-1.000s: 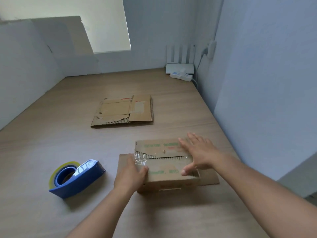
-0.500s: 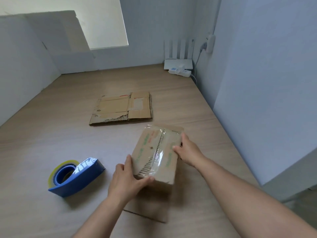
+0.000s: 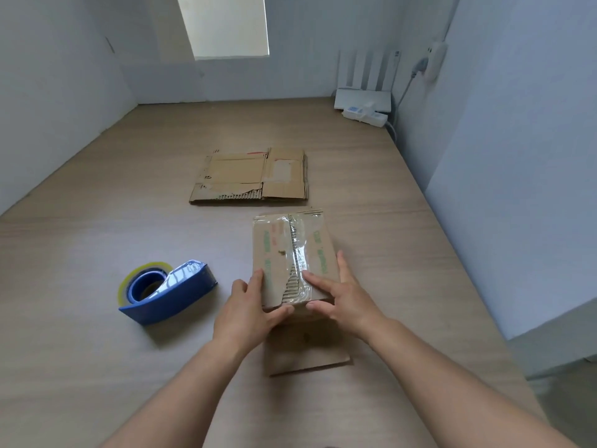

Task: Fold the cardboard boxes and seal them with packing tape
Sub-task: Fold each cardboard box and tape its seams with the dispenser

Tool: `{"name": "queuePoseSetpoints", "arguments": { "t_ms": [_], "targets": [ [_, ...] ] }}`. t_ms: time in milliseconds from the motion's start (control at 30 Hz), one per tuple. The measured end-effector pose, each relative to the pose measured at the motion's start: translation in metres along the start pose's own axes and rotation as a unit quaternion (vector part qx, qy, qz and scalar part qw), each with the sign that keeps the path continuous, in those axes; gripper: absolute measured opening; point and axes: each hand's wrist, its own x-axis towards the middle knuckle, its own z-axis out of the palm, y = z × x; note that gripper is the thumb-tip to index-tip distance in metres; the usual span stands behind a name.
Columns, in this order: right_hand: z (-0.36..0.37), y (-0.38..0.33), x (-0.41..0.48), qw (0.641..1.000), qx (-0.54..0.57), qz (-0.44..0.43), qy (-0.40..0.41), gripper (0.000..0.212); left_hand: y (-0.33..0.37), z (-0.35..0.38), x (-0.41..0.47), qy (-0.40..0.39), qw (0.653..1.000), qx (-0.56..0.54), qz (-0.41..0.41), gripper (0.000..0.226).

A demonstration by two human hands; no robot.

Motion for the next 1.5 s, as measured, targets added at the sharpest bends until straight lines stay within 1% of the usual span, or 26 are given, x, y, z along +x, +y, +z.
{"name": "queuePoseSetpoints", "arguments": {
  "t_ms": [67,100,133,200,233,267,333,367,400,500,567,600,667,733,800,900,1000,1067,1133,1200,1267,1367,1500],
  "targets": [
    [0.007,0.0,-0.006,0.999,0.018,-0.007,0.036,0.053,-0.009,-0.008,0.002,-0.006,0.999,-0.025,0.019,0.094],
    [0.01,0.0,-0.008,0.998,0.024,-0.007,0.049,0.052,-0.015,-0.014,0.002,0.004,0.999,-0.04,0.026,0.091],
    [0.011,0.0,-0.008,0.998,0.031,-0.004,0.056,0.051,-0.023,-0.02,0.003,0.028,0.998,-0.05,0.031,0.088],
    [0.01,-0.002,-0.008,0.997,0.045,0.001,0.061,0.05,-0.042,-0.034,0.005,0.104,0.993,-0.045,0.024,0.081],
    [0.01,-0.003,-0.008,0.997,0.05,0.004,0.063,0.05,-0.053,-0.041,0.007,0.136,0.99,-0.03,0.008,0.078],
    [0.009,-0.003,-0.009,0.996,0.054,0.006,0.065,0.05,-0.063,-0.046,0.009,0.15,0.989,-0.005,-0.017,0.076],
    [0.011,-0.005,-0.01,0.996,0.059,0.012,0.071,0.05,-0.083,-0.054,0.013,0.129,0.988,0.059,-0.065,0.075],
    [0.012,-0.006,-0.01,0.995,0.061,0.014,0.075,0.05,-0.092,-0.056,0.014,0.113,0.987,0.084,-0.076,0.075],
    [0.014,-0.008,-0.01,0.995,0.062,0.015,0.08,0.051,-0.099,-0.057,0.015,0.101,0.987,0.095,-0.083,0.074],
    [0.019,-0.013,-0.008,0.994,0.053,0.024,0.09,0.054,-0.111,-0.062,0.022,0.084,0.986,0.082,-0.115,0.07],
    [0.023,-0.017,-0.007,0.994,0.032,0.04,0.101,0.063,-0.117,-0.065,0.027,0.056,0.983,0.125,-0.121,0.067],
    [0.024,-0.018,-0.006,0.993,0.017,0.052,0.105,0.071,-0.119,-0.066,0.03,0.041,0.981,0.144,-0.12,0.065],
    [0.024,-0.02,-0.005,0.991,-0.008,0.074,0.108,0.087,-0.124,-0.067,0.036,0.019,0.98,0.148,-0.128,0.062],
    [0.022,-0.021,-0.005,0.991,-0.024,0.084,0.104,0.09,-0.129,-0.067,0.043,0.0,0.981,0.128,-0.142,0.059],
    [0.02,-0.023,-0.006,0.991,-0.032,0.086,0.095,0.089,-0.132,-0.068,0.049,-0.014,0.982,0.118,-0.146,0.055],
    [0.019,-0.025,-0.007,0.991,-0.027,0.09,0.098,0.087,-0.136,-0.074,0.056,-0.017,0.984,0.119,-0.131,0.045],
    [0.019,-0.024,-0.007,0.991,-0.026,0.088,0.1,0.087,-0.139,-0.081,0.055,-0.027,0.989,0.103,-0.105,0.043],
    [0.019,-0.023,-0.007,0.991,-0.022,0.084,0.104,0.087,-0.135,-0.088,0.052,-0.039,0.995,0.054,-0.07,0.038],
    [0.02,-0.021,-0.006,0.991,-0.015,0.079,0.109,0.087,-0.123,-0.099,0.045,-0.054,0.997,-0.054,-0.033,0.037],
    [0.021,-0.019,-0.005,0.991,-0.012,0.075,0.113,0.087,-0.105,-0.113,0.035,-0.085,0.98,-0.178,0.001,0.043],
    [0.022,-0.017,-0.004,0.99,-0.012,0.073,0.118,0.087,-0.088,-0.124,0.024,-0.119,0.963,-0.236,0.049,0.046],
    [0.021,-0.017,-0.004,0.99,-0.011,0.072,0.118,0.088,-0.067,-0.13,0.012,-0.154,0.945,-0.264,0.113,0.046],
    [0.019,-0.016,-0.004,0.992,0.0,0.065,0.112,0.092,-0.054,-0.128,0.006,-0.174,0.937,-0.263,0.15,0.048]
  ]
}}
